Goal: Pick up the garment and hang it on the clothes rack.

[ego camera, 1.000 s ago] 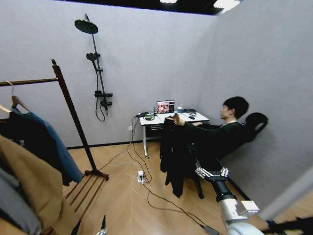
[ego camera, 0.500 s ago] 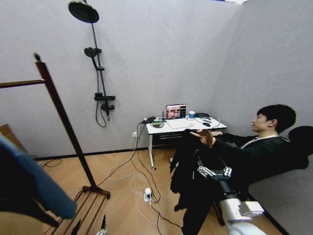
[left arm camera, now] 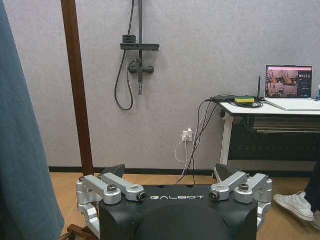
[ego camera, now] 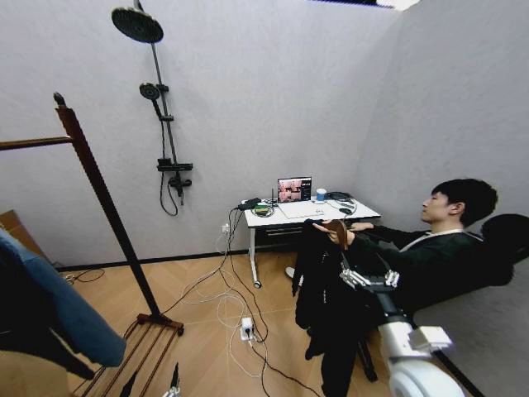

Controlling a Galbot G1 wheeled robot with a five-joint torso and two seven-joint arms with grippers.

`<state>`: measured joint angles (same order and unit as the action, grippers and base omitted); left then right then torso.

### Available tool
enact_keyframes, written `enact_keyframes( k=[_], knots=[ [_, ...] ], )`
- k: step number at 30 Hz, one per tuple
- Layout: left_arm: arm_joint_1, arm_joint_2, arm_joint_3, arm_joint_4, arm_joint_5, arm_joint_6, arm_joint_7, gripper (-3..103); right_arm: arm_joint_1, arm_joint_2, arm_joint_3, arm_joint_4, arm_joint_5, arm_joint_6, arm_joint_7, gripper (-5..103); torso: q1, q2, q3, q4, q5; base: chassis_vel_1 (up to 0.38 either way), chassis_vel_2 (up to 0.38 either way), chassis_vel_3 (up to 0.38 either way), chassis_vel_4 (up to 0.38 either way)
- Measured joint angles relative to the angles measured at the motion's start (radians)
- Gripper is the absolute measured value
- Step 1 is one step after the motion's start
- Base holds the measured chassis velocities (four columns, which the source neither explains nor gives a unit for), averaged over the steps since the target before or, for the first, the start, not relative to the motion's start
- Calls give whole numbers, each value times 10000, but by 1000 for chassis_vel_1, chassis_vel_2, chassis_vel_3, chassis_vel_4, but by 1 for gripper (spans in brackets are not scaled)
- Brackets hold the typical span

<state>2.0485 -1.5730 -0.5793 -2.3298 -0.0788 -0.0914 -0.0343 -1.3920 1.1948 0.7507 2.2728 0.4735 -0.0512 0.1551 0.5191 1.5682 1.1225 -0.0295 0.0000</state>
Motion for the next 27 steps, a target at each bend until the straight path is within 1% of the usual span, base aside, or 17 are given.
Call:
enact_keyframes(
  k=[1, 2, 3, 4, 5, 7, 8, 10, 12, 16, 17, 18, 19, 22, 23, 25, 27],
  knots=[
    [0, 0, 2, 0, 0, 0, 0, 100, 266, -170, 13, -105, 83, -192, 65, 100, 0, 0, 0, 0, 0, -51, 15, 5, -29],
    [0, 0, 2, 0, 0, 0, 0, 100, 266, -170, 13, -105, 83, -192, 65, 100, 0, 0, 0, 0, 0, -51, 15, 5, -29],
    [0, 0, 2, 0, 0, 0, 0, 100, 566, -371, 18, -237, 184, -428, 118, 100, 0, -1, 0, -2, 2, 0, 0, 0, 0],
    [0, 0, 2, 0, 0, 0, 0, 100, 566, -371, 18, -237, 184, -428, 118, 100, 0, -1, 0, -2, 2, 0, 0, 0, 0],
    [0, 0, 2, 0, 0, 0, 0, 100, 1041, -592, -1, -405, 308, -726, 180, 100, -1, 0, 0, -2, 2, 0, 0, 0, 0],
    [0, 0, 3, 0, 0, 0, 1, 100, 1892, -943, -131, -796, 388, -995, 219, 100, -3, 0, -1, -1, 0, 0, 0, 0, 0],
    [0, 0, 3, 0, 0, 0, 1, 100, 1892, -943, -131, -796, 388, -995, 219, 100, -3, 0, -1, -1, 0, 0, 0, 0, 0],
    [0, 0, 3, 0, 0, 0, 0, 100, 2623, -1242, -337, -1283, 558, -1038, 251, 100, -3, 0, 0, 2, 0, 0, 0, 0, 0],
    [0, 0, 3, 0, 0, 0, 0, 100, 2901, -1325, -427, -1538, 606, -1059, 265, 100, -3, 0, 0, 2, -1, 0, 0, 0, 0],
    [0, 0, 3, 0, 0, 1, 0, 100, 3250, -1332, -625, -2078, 649, -1096, 265, 100, -3, 0, 0, -2, 0, 0, 0, 0, 0],
    [0, 0, 3, 0, 0, 0, 0, 100, 3344, -1292, -696, -2286, 664, -1083, 189, 102, -3, 0, 0, -2, 0, 0, 0, 0, 0],
    [0, 0, 3, 0, 0, 1, 0, 100, 3399, -1253, -747, -2423, 664, -1061, 104, 99, -3, 0, 0, -2, 1, 0, 0, 0, 0],
    [0, 0, 3, 0, 0, 1, 0, 100, 3399, -1253, -747, -2423, 664, -1061, 104, 99, -3, 0, 0, -2, 1, 0, 0, 0, 0],
    [0, 0, 2, 0, 0, 1, 0, 100, 3507, -1066, -833, -2773, 610, -880, -203, 82, -4, 0, -1, -1, 0, 0, 0, 0, 0],
    [0, 0, 2, 0, 0, 1, 0, 100, 3507, -1066, -833, -2773, 610, -880, -203, 82, -4, 0, -1, -1, 0, 0, 0, 0, 0],
    [0, 0, 3, 0, 0, 1, 0, 100, 3506, -946, -842, -2859, 472, -750, -366, 71, -3, 1, -1, -1, 0, 0, 0, 0, 0],
    [0, 0, 2, 0, 0, 0, 0, 100, 3500, -907, -843, -2876, 411, -701, -411, 71, -4, 0, -1, -1, 1, 0, 0, 0, 0]
  ],
)
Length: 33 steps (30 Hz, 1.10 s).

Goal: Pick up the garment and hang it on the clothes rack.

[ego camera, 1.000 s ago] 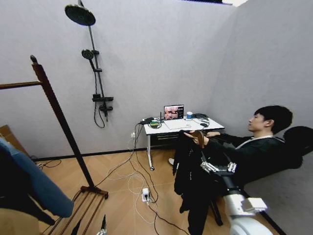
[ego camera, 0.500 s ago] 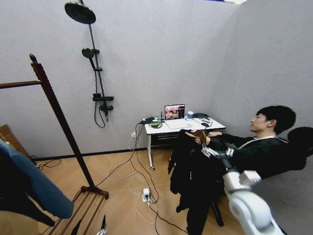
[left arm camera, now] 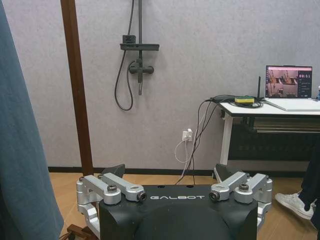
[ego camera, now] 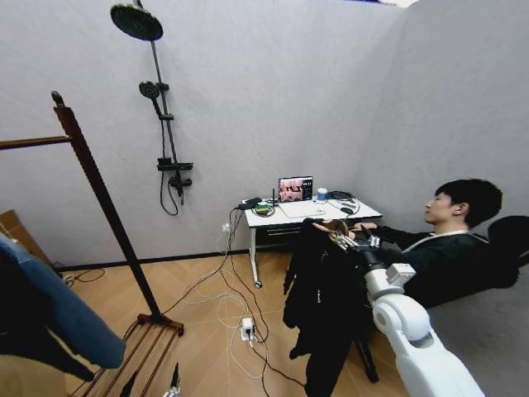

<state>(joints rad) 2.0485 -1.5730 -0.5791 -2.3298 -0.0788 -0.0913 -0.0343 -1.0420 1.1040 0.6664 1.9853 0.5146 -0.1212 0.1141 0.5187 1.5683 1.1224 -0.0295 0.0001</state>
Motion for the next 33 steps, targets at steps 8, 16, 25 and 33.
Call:
enact_keyframes(
  k=[8, 16, 25, 33],
  knots=[
    [0, 0, 0, 0, 0, 0, 0, 100, -15, 106, -45, -6, -154, 122, 44, 38, 0, 1, 0, 0, 0, 0, 0, 0, 0],
    [0, 0, 0, 0, 0, 0, 0, 100, -23, 56, -28, 5, -74, 194, 58, 14, -1, 1, 0, 4, -2, 0, 0, 0, 0],
    [0, 0, 0, 0, 0, 0, 0, 100, -132, 12, 124, 59, -47, 606, 102, 9, 0, 1, 0, -2, 0, 0, 0, 0, 0],
    [0, 0, 0, 0, 0, 0, 0, 100, -490, -66, 279, 595, -80, 911, 275, 9, 0, 1, 0, -1, 0, 0, 0, 0, 0]
  ],
)
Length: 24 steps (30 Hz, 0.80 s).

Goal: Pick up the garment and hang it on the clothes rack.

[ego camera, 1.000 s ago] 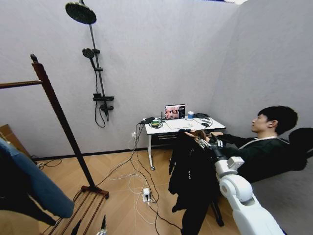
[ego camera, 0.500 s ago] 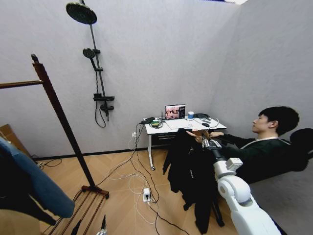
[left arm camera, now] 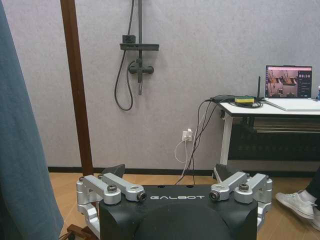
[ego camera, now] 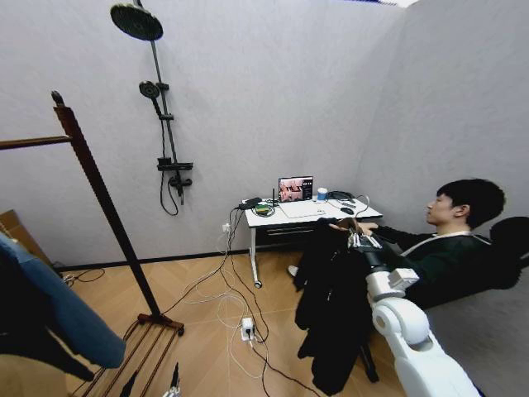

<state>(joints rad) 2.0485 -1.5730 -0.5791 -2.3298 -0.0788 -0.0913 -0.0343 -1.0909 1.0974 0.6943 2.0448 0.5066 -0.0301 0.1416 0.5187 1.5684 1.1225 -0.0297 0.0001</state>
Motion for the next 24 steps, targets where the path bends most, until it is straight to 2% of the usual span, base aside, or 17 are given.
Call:
enact_keyframes(
  k=[14, 24],
  knots=[
    [0, 0, 0, 0, 0, 0, 0, 100, -762, -50, 295, 569, -136, 179, -299, 9, -4, 1, -2, 2, -1, -7, 3, 4, -6],
    [0, 0, 0, 0, 1, 0, 0, 100, -1353, -33, 366, 847, -156, 527, -570, 9, -3, 1, -2, 1, -1, -134, 131, 132, -147]
  ],
)
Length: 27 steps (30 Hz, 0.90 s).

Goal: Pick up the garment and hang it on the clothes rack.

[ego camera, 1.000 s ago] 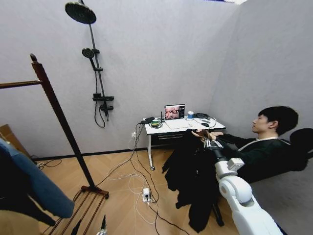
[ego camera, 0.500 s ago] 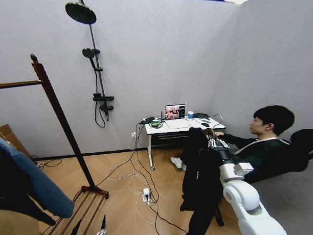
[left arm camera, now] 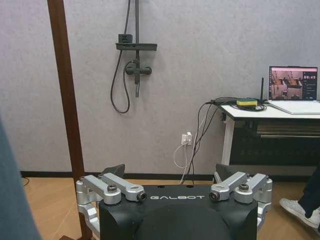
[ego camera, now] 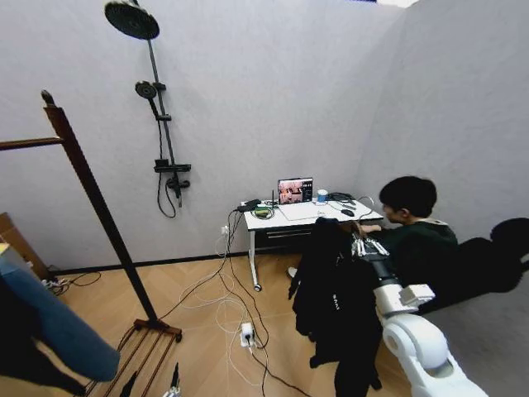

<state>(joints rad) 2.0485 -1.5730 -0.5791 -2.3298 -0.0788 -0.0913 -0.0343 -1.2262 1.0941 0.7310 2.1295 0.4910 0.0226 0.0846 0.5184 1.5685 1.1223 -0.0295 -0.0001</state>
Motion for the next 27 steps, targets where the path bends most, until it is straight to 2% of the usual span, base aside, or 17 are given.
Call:
enact_keyframes(
  k=[10, 11, 14, 15, 18, 27],
  knots=[
    [0, 0, 1, 0, 0, 0, 0, 100, -41, 125, -165, 226, -18, 144, -35, 9, 7, -4, 2, -2, 0, -233, 241, 246, -236],
    [0, 0, 1, 0, 0, 1, 0, 100, -10, 137, -200, 244, -25, 160, -38, 9, 9, -5, 3, 6, 3, -248, 238, 219, -225],
    [-2, 0, 0, 0, 0, 1, 0, 100, 59, 144, -293, 242, -41, 184, -83, 9, 19, -9, 6, 1, -2, -158, 186, 189, -172],
    [-1, 0, 1, 0, -1, 1, 0, 100, 99, 165, -355, 201, -59, 214, -141, 9, 19, -9, 6, 8, -1, -139, 160, 44, -77],
    [-2, 0, 1, 0, 0, 1, 0, 100, 165, 325, -526, 132, -146, 282, -262, 9, 11, -23, -1, -2, 0, -37, 56, 30, -9],
    [1, 0, -1, 0, 0, 0, 0, 100, 362, 546, -678, 269, -222, 262, -448, 9, -87, -193, -90, 7, 1, 67, -13, -22, 66]
  ],
)
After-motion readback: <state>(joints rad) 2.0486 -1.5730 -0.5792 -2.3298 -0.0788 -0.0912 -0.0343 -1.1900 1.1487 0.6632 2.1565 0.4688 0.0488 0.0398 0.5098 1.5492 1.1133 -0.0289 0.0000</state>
